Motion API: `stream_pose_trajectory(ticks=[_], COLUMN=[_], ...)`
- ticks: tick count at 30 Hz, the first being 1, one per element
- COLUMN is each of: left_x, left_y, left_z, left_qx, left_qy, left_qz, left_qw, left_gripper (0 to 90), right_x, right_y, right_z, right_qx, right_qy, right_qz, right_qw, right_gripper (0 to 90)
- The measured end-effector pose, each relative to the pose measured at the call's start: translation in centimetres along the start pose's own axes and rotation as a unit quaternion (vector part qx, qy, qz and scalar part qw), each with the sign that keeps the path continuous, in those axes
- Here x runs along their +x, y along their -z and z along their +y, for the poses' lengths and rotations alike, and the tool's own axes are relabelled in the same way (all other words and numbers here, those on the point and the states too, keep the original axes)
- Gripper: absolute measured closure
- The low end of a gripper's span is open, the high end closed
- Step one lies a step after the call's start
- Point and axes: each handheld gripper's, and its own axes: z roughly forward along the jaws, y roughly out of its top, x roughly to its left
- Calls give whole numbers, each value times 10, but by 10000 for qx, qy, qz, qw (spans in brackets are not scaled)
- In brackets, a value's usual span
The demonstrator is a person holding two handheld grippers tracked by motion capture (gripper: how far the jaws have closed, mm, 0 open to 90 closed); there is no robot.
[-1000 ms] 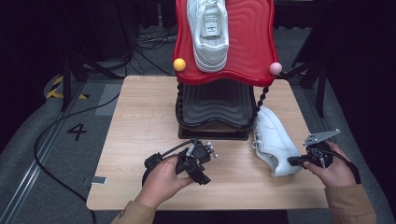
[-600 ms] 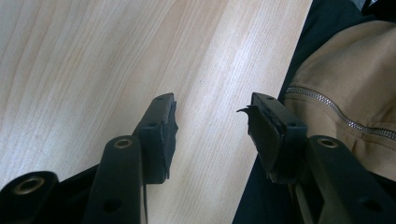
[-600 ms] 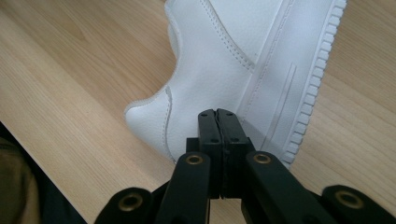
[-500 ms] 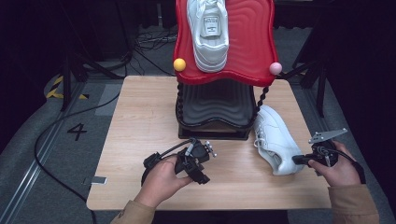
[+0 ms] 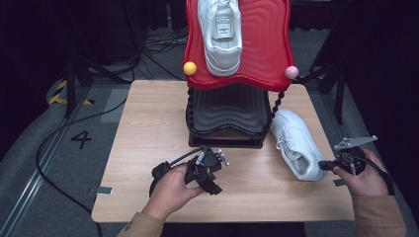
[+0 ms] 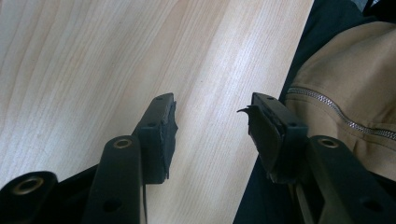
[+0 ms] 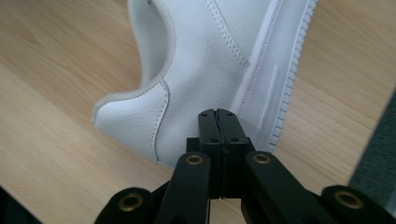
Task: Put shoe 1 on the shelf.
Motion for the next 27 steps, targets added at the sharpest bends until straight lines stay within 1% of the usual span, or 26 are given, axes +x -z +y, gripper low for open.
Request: stream_pose_trajectory(ticks=[2, 4, 6, 8, 9, 10, 11, 12, 13, 16, 18, 22, 24, 25, 27], left_x=[0, 0, 1, 1, 2, 2, 2, 3, 3, 4, 4, 4, 4, 4, 4], left_y=[-1, -2, -2, -1, -1, -1, -1, -1, 0, 0, 0, 0, 0, 0, 0], left_z=[0, 1, 1, 0, 0, 0, 0, 0, 0, 0, 1, 1, 1, 1, 1], left_qx=[26, 29, 28, 19, 21, 21, 19, 18, 5, -25, -17, -8, -17, -12, 2], left_qy=[-14, -2, 10, 2, 13, 13, 16, 48, 53, 54, 19, 16, 21, 22, 20], left_qz=[-19, -25, -22, -30, -17, -17, -8, -7, 3, 3, -3, -6, -8, -12, -17], left_qw=[10000, 10000, 10000, 10000, 10000, 10000, 10000, 10000, 10000, 10000, 10000, 10000, 10000, 10000, 10000], left_gripper=[516, 516, 516, 516, 513, 513, 512, 512, 511, 511, 510, 508, 508, 508, 508], right_x=[-4, -8, -12, -16, -19, -19, -27, -30, -30, -31, -30, -28, -28, -27, -26], right_y=[1, 1, 1, 3, 6, 6, 10, 12, 13, 14, 16, 21, 24, 26, 31], right_z=[-3, -5, -7, -9, -11, -11, -17, -19, -20, -21, -21, -21, -20, -21, -20], right_qx=[51, 82, 124, 75, 124, 124, 183, 70, 13, 15, -47, -132, -240, -321, -416], right_qy=[-52, -104, -148, -260, -320, -320, -462, -554, -593, -572, -569, -546, -490, -509, -494], right_qz=[-145, -218, -369, -454, -622, -622, -912, -802, -731, -781, -730, -716, -618, -541, -475], right_qw=[9999, 9997, 9991, 9986, 9975, 9975, 9946, 9952, 9956, 9953, 9957, 9959, 9966, 9967, 9968], right_gripper=[900, 900, 900, 900, 900, 900, 900, 900, 900, 900, 900, 900, 900, 900, 900])
